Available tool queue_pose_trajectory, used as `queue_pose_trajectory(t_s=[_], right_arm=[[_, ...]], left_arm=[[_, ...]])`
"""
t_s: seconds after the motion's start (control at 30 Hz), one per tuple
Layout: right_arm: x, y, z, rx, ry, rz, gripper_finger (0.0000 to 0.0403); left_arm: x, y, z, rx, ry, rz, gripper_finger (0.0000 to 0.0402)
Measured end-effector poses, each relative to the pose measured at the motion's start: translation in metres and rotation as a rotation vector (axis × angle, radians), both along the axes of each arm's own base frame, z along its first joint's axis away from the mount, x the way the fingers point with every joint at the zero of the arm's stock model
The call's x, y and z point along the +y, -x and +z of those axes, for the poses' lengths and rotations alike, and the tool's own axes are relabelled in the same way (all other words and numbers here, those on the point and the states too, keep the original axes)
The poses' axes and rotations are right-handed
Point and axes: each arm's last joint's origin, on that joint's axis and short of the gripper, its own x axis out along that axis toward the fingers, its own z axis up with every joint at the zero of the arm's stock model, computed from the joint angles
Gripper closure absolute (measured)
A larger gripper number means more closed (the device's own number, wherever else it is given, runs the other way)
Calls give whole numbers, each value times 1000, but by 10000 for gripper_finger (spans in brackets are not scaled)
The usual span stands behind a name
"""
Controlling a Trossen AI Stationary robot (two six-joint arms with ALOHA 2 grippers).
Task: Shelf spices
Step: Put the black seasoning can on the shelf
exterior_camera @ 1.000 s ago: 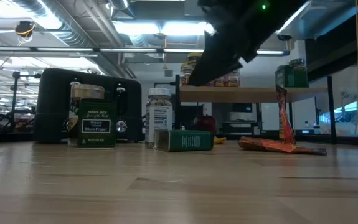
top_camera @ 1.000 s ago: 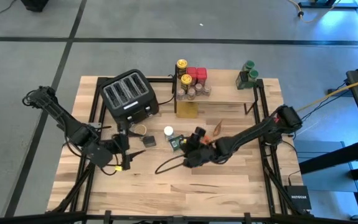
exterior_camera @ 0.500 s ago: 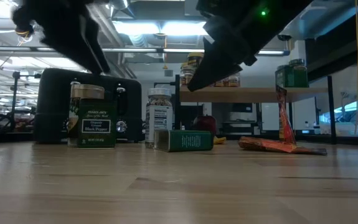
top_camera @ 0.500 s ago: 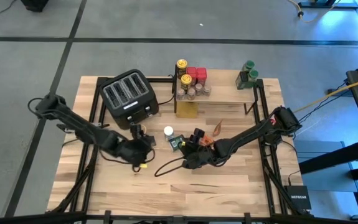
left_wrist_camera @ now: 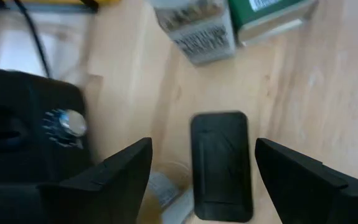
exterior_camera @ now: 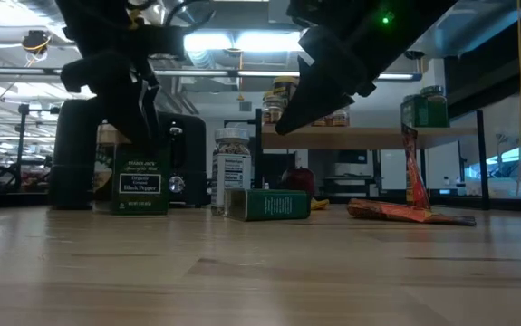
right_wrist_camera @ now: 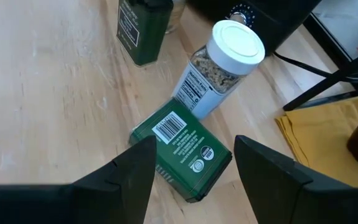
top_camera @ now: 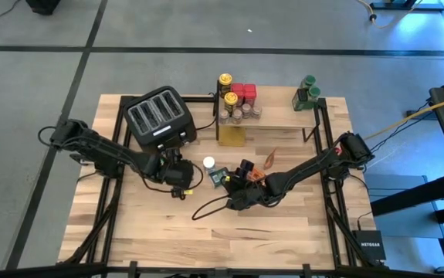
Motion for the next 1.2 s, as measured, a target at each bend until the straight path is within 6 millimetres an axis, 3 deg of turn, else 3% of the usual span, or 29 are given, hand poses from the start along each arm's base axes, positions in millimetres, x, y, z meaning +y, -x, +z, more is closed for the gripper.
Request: queue_pose_trajectory(t_s=[0.4, 0.77, 0.93, 1.03, 1.2], right_arm=[[0, 0, 0, -2, -1, 0, 182], [0, -1, 1, -14, -11, 1, 182], [4, -6, 4, -49, -78, 72, 182], [8, -11, 4, -90, -141, 115, 182], [17, -25, -13, -142, -241, 201, 182]], left_arm=[[1, 6, -27, 44, 108, -5, 128], [1, 1, -28, 0, 127, -34, 225], [-12, -3, -25, -41, 151, -149, 286], [-24, -4, -24, -72, 169, -226, 290], [-42, -1, -22, -95, 184, -338, 288]])
